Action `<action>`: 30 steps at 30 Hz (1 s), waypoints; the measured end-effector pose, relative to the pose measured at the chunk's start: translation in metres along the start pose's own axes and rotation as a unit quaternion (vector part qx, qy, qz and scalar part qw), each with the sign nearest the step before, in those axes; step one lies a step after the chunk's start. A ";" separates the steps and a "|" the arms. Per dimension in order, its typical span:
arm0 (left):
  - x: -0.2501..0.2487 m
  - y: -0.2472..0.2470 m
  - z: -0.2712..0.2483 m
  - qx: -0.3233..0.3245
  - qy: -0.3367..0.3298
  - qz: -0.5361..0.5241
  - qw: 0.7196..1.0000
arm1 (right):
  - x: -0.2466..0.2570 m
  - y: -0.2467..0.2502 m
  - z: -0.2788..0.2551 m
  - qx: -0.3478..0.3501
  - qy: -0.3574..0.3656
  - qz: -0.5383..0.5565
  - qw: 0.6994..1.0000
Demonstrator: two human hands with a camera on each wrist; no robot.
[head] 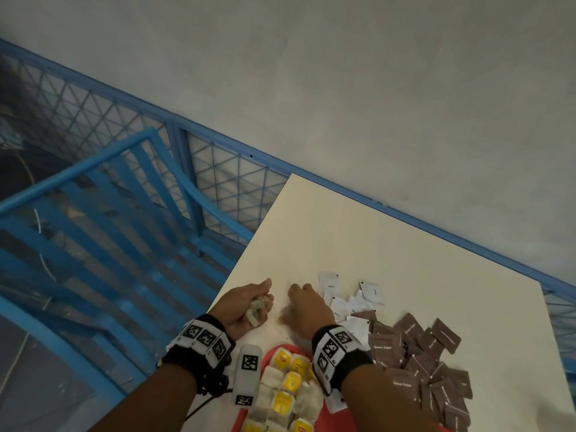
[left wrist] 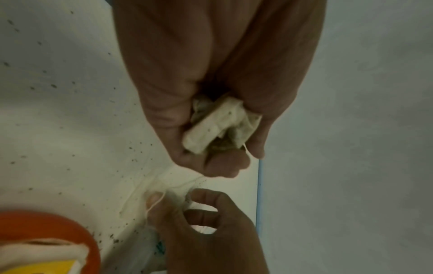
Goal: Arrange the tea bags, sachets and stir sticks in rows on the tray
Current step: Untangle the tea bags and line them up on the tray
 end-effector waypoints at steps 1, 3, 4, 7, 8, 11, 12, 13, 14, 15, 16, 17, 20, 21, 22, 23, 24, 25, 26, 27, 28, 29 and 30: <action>0.000 0.000 -0.002 0.005 -0.006 -0.003 1.000 | 0.002 -0.006 0.002 -0.010 -0.005 -0.002 1.000; -0.001 -0.001 -0.008 0.014 -0.018 -0.002 1.000 | 0.003 -0.011 0.004 -0.018 -0.016 0.022 0.999; -0.002 -0.002 -0.010 0.018 -0.026 -0.002 0.999 | 0.001 -0.010 0.004 -0.015 -0.017 0.043 0.999; -0.006 -0.007 -0.024 0.015 -0.050 0.005 0.999 | -0.005 0.008 -0.010 -0.044 -0.001 0.138 0.989; -0.007 -0.011 -0.030 0.016 -0.059 0.008 0.998 | -0.007 0.018 -0.019 -0.058 0.006 0.175 0.983; -0.008 -0.027 -0.052 0.042 -0.088 0.014 0.995 | -0.018 0.044 -0.054 -0.103 0.016 0.264 0.959; -0.006 -0.032 -0.058 0.058 -0.091 0.011 0.994 | -0.021 0.051 -0.069 -0.120 0.019 0.287 0.950; -0.004 -0.038 -0.064 0.075 -0.089 0.004 0.993 | -0.023 0.058 -0.084 -0.137 0.022 0.299 0.944; 0.000 -0.044 -0.070 0.087 -0.082 -0.005 0.993 | -0.025 0.064 -0.101 -0.148 0.022 0.307 0.940; 0.004 -0.050 -0.075 0.099 -0.075 -0.010 0.992 | -0.026 0.069 -0.118 -0.160 0.021 0.320 0.933; 0.010 -0.057 -0.081 0.106 -0.066 -0.015 0.992 | -0.027 0.075 -0.136 -0.167 0.021 0.337 0.926; 0.015 -0.063 -0.087 0.113 -0.057 -0.018 0.992 | -0.026 0.080 -0.154 -0.168 0.025 0.356 0.919; 0.040 -0.077 -0.099 0.150 -0.019 -0.054 0.987 | -0.024 0.087 -0.206 -0.149 0.051 0.445 0.881; 0.050 -0.079 -0.099 0.164 -0.011 -0.062 0.984 | -0.023 0.088 -0.222 -0.145 0.053 0.465 0.872; 0.060 -0.080 -0.100 0.174 -0.003 -0.060 0.983 | -0.022 0.089 -0.237 -0.146 0.053 0.471 0.869; 0.072 -0.082 -0.100 0.180 0.007 -0.053 0.982 | -0.022 0.089 -0.252 -0.150 0.052 0.467 0.870; 0.083 -0.084 -0.101 0.186 0.018 -0.045 0.981 | -0.022 0.091 -0.265 -0.160 0.049 0.460 0.872; 0.095 -0.088 -0.101 0.191 0.024 -0.038 0.980 | -0.022 0.094 -0.279 -0.169 0.045 0.458 0.871; 0.106 -0.093 -0.104 0.195 0.025 -0.025 0.980 | -0.023 0.097 -0.291 -0.180 0.040 0.463 0.867; 0.116 -0.099 -0.107 0.196 0.019 -0.005 0.980 | -0.026 0.101 -0.302 -0.194 0.031 0.470 0.861; 0.126 -0.106 -0.110 0.199 0.014 0.016 0.980 | -0.030 0.104 -0.312 -0.212 0.020 0.473 0.855; 0.134 -0.112 -0.112 0.208 0.014 0.033 0.978 | -0.036 0.106 -0.320 -0.231 0.011 0.466 0.854; 0.141 -0.118 -0.115 0.222 0.018 0.049 0.974 | -0.044 0.106 -0.327 -0.251 0.004 0.446 0.859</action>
Point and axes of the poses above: each hand's wrist, its own z-axis towards the middle knuckle, its own y-axis out of the back of the hand, x = y × z, the point moved 1 cm from there along z, towards the middle knuckle, and after that the axes turned 11 degrees about y, right-handed, at the moved point
